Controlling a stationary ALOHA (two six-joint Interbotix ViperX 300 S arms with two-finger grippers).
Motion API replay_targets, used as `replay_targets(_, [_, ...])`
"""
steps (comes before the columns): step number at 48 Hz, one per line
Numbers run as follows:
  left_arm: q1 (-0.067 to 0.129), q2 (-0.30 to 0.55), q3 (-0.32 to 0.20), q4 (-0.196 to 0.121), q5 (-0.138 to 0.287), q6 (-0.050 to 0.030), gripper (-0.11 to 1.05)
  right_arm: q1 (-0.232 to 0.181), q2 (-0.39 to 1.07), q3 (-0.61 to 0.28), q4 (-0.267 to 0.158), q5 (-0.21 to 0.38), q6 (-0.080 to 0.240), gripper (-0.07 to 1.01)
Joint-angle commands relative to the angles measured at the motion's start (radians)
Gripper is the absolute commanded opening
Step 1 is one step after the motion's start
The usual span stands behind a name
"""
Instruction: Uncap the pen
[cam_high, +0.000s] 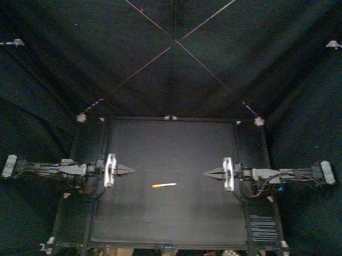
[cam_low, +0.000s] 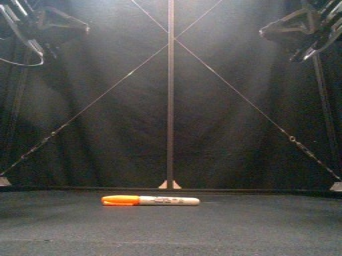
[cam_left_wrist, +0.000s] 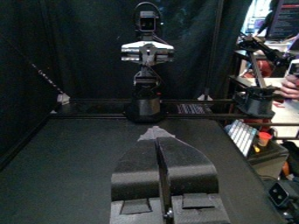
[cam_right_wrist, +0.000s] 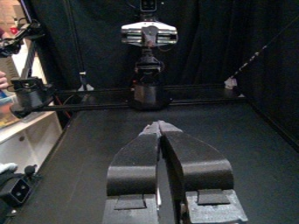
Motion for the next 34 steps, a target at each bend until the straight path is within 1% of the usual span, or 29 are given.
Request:
replay_targets(1, [0.003,0.048,-0.002,-0.003,-0.026,-0.0015,-0.06,-0.006,0.041,-0.002,-0.002,-0.014,0.002,-0.01])
replay_targets(3, [0.003,0.066,-0.002,-0.003,-0.038,0.0015,-0.05,-0.009,0.08,-0.003,-0.002,-0.029,0.003,0.0])
replay_targets(5, [0.003,0.084,-0.002,-0.002,-0.048,0.0015,-0.04,-0.012,0.121,-0.005,0.002,-0.041,0.003,0.01])
replay_targets(6, [0.005,0.095,-0.003,-0.002,-0.054,0.0031,-0.04,-0.012,0.146,-0.008,0.002,-0.049,0.003,0.01])
replay_targets(7, [0.005,0.104,-0.003,-0.002,-0.058,0.0015,-0.03,-0.014,0.172,-0.011,0.002,-0.055,0.005,0.02])
replay_targets(8, [0.003,0.117,-0.003,-0.002,-0.063,0.0031,-0.03,-0.014,0.199,-0.015,0.002,-0.063,0.003,0.02])
replay_targets(12, [0.003,0.17,-0.009,-0.002,-0.075,0.0031,-0.01,-0.014,0.314,-0.043,0.002,-0.084,0.005,0.04])
replay_targets(18, [0.003,0.235,-0.014,-0.002,-0.078,0.0031,0.02,-0.011,0.512,-0.118,-0.002,-0.086,0.005,0.1])
replay_targets(19, [0.003,0.245,-0.014,-0.002,-0.078,0.0015,0.03,-0.011,0.538,-0.13,-0.002,-0.086,0.005,0.12])
replay_targets(22, [0.0,0.273,-0.014,-0.003,-0.078,0.0015,0.07,-0.006,0.62,-0.167,-0.002,-0.087,0.002,0.2])
replay_targets(24, [-0.002,0.29,-0.015,-0.002,-0.078,0.0015,0.11,-0.006,0.67,-0.189,-0.002,-0.087,0.002,0.27])
replay_targets(26, [-0.003,0.31,-0.015,-0.003,-0.078,0.0015,0.16,-0.006,0.715,-0.21,-0.003,-0.087,-0.002,0.35])
replay_targets(27, [-0.003,0.316,-0.015,-0.003,-0.078,0.0015,0.18,-0.006,0.746,-0.225,-0.003,-0.086,-0.002,0.41])
replay_targets(34, [-0.003,0.353,-0.015,-0.003,-0.078,0.0015,0.36,-0.014,0.862,-0.285,-0.002,-0.087,-0.006,0.7])
